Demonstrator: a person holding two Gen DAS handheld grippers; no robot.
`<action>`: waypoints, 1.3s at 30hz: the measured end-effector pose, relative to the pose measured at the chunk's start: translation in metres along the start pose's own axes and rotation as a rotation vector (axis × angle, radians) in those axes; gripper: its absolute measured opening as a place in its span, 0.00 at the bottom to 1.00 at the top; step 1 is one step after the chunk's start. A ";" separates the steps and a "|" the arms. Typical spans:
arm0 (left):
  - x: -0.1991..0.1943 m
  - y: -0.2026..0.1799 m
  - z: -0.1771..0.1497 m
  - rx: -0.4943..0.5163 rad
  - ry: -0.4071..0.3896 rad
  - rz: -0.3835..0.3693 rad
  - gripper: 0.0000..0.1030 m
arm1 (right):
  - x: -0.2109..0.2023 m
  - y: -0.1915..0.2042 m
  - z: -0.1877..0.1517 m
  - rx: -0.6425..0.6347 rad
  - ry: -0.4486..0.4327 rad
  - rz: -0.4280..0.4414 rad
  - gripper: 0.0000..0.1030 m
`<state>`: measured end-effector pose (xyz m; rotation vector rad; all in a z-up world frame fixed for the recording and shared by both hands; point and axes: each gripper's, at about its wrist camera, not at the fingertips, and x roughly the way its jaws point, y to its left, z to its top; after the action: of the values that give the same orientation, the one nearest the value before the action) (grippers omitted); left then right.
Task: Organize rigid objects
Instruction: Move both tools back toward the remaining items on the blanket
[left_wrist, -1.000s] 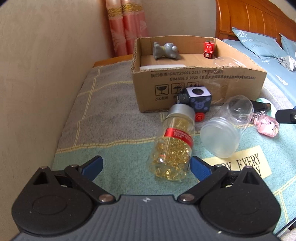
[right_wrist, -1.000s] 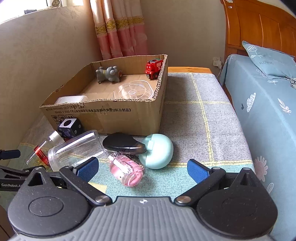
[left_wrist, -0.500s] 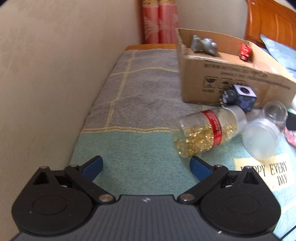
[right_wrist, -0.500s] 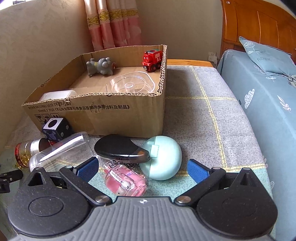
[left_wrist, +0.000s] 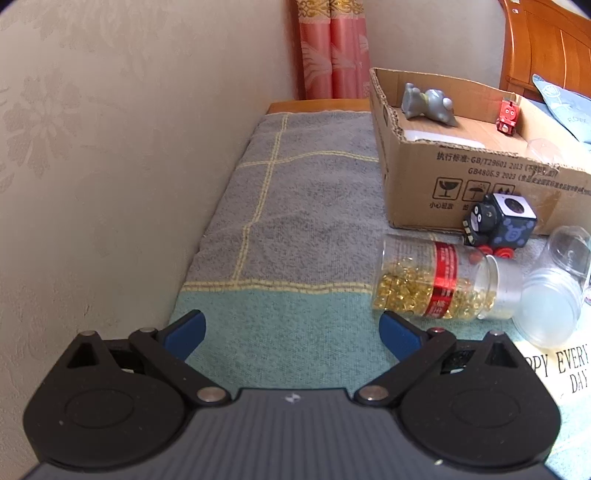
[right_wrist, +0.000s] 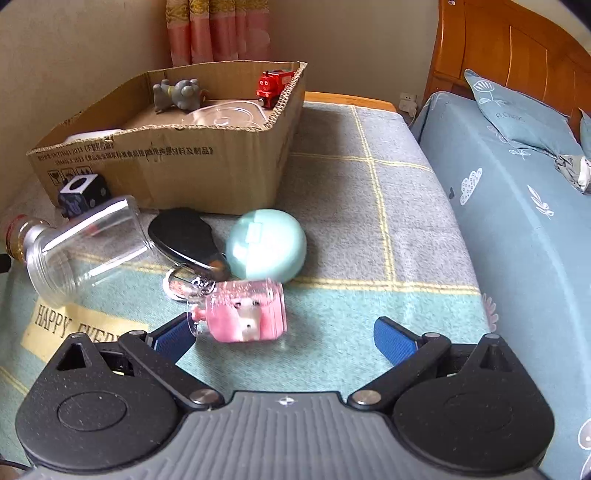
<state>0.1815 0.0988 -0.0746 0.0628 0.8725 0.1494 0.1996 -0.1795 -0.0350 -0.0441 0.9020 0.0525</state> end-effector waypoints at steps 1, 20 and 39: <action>-0.002 0.000 -0.001 0.002 -0.002 -0.006 0.97 | 0.001 -0.002 -0.002 -0.005 0.000 -0.005 1.00; -0.015 -0.057 -0.011 0.156 -0.031 -0.220 0.97 | -0.002 -0.011 -0.015 -0.033 -0.079 0.023 1.00; -0.002 -0.051 -0.002 0.140 -0.076 -0.212 0.97 | 0.000 -0.012 -0.017 -0.099 -0.120 0.079 1.00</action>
<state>0.1840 0.0479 -0.0801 0.1060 0.8070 -0.1117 0.1871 -0.1929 -0.0454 -0.0968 0.7801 0.1715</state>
